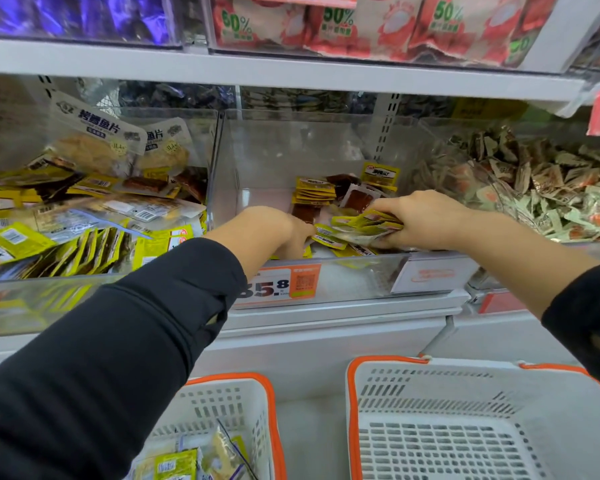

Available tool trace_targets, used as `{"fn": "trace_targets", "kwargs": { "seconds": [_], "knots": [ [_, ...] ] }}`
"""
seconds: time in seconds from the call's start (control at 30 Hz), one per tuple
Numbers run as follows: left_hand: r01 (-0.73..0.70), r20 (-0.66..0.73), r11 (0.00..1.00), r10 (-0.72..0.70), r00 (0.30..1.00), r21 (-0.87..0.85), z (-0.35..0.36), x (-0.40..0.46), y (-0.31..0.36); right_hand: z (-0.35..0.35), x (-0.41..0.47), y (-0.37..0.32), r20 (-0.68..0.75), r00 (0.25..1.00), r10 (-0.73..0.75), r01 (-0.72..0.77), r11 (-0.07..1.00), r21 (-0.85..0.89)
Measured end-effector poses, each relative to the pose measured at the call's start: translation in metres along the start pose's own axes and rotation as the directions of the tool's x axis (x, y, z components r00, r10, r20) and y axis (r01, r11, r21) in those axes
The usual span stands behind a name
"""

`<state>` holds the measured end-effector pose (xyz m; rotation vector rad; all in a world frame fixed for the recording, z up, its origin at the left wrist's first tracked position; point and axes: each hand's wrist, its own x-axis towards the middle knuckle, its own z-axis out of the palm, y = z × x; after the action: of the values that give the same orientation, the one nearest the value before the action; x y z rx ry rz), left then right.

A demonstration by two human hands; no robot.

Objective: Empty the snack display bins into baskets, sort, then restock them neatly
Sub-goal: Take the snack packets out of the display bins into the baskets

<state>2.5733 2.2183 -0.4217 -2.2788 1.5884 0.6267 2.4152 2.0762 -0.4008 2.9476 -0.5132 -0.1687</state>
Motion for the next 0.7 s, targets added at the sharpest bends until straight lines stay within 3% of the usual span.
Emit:
{"fn": "trace_targets", "kwargs": {
  "seconds": [0.3,0.53,0.7],
  "knots": [
    [-0.011,-0.199,1.000,0.015,0.980,0.023,0.002,-0.002,-0.004,0.025,0.023,-0.001,0.179,0.982,0.063,-0.107,0.962,0.250],
    [-0.035,-0.352,0.994,-0.003,0.936,-0.102,0.005,0.002,-0.004,0.013,0.015,-0.008,0.036,0.999,0.011,-0.015,0.993,0.114],
    [-0.127,-0.547,0.953,-0.046,0.836,-0.274,-0.010,-0.035,-0.008,-0.017,-0.009,-0.015,-0.119,0.990,0.074,-0.023,0.924,0.382]
  ]
}}
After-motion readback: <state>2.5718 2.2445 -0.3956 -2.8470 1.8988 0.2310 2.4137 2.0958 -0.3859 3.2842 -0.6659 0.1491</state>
